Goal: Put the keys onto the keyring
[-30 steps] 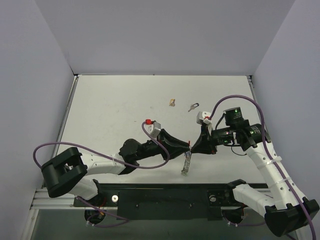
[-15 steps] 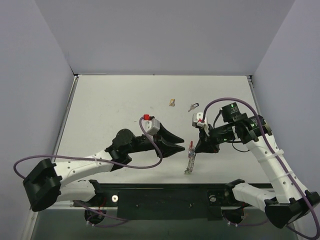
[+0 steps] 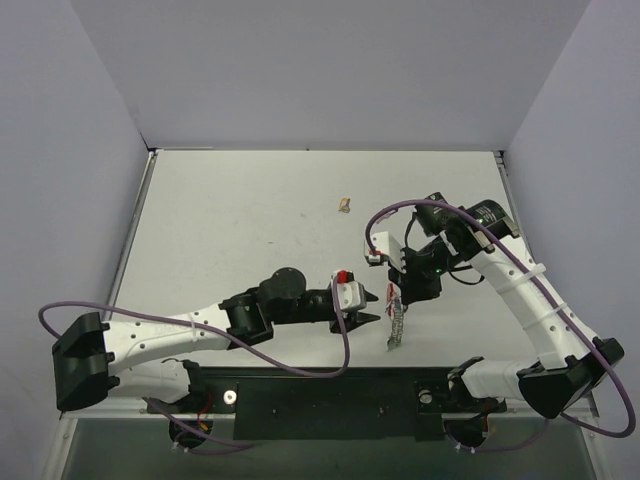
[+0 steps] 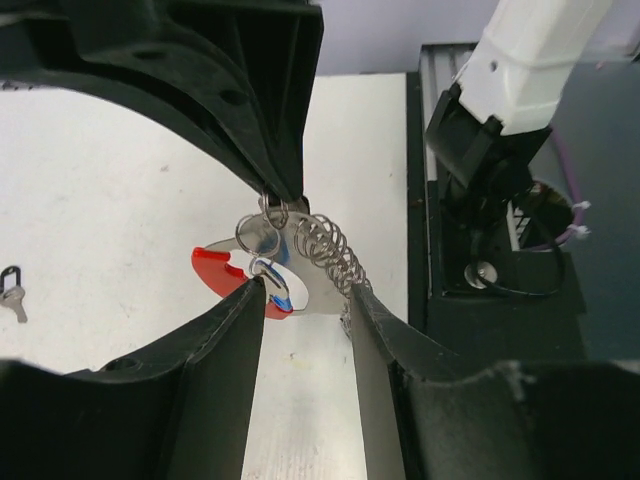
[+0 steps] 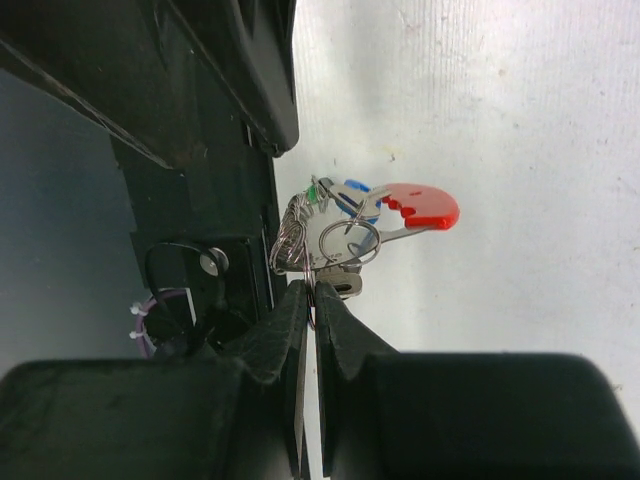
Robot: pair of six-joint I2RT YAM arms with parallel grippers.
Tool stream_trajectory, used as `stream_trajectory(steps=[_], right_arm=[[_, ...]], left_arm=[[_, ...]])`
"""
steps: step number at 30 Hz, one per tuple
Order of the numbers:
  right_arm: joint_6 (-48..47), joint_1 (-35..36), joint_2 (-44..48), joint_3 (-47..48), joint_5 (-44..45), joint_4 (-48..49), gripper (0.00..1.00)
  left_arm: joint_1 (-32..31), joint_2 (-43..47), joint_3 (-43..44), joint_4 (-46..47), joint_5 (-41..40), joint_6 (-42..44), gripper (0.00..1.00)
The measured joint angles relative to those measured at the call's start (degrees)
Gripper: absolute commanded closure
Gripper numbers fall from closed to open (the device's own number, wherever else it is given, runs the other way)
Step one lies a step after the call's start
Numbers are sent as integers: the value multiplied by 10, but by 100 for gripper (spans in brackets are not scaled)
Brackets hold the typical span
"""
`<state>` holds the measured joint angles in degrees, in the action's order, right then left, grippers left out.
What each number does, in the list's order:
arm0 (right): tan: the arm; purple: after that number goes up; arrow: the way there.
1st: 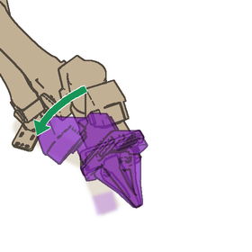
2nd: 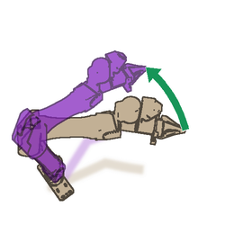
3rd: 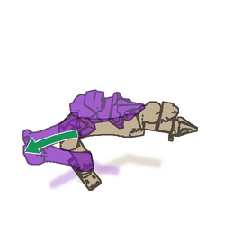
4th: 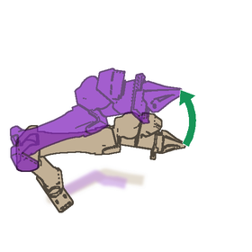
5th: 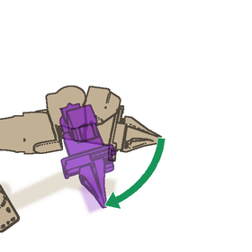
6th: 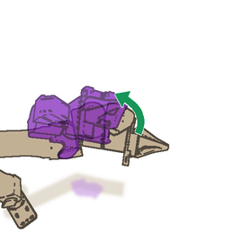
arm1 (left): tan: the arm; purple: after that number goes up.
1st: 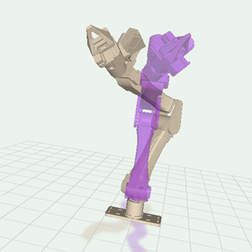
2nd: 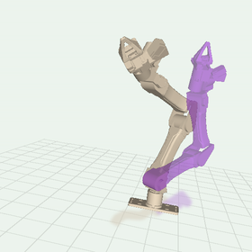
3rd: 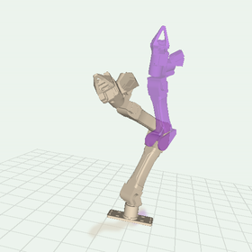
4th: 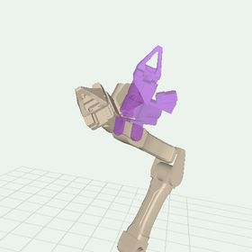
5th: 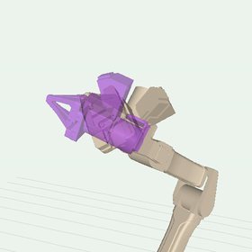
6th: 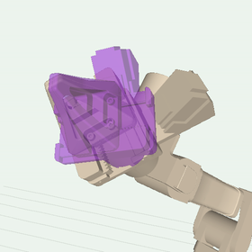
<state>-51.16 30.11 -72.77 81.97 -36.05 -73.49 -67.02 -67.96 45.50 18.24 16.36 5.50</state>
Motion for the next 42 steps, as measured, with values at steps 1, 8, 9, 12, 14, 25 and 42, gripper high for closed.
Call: stream_trajectory(steps=[1, 8, 9, 12, 14, 25, 42], right_arm=[[0, 0, -2, 0, 4, -1, 100], [-2, 2, -3, 5, 24, -7, 100], [-2, 3, -3, 5, 25, -8, 100], [-3, 4, -4, 6, 25, -9, 100], [-4, 4, -8, 7, 25, -10, 100], [-6, 4, -13, 8, 24, -11, 100], [-13, 3, -13, 9, 11, -11, 100]], left_arm=[[-8, -10, 0, 0, -14, 9, 51], [-39, -46, -1, 51, -113, 41, 51], [-42, -47, -1, 67, -124, 42, 51], [-43, -53, -2, 107, -145, 42, 51], [-43, -61, -2, 132, -152, 41, 53], [-45, -109, -2, 185, -132, 14, 60], [-45, -134, -2, 203, -114, 1, 68]])
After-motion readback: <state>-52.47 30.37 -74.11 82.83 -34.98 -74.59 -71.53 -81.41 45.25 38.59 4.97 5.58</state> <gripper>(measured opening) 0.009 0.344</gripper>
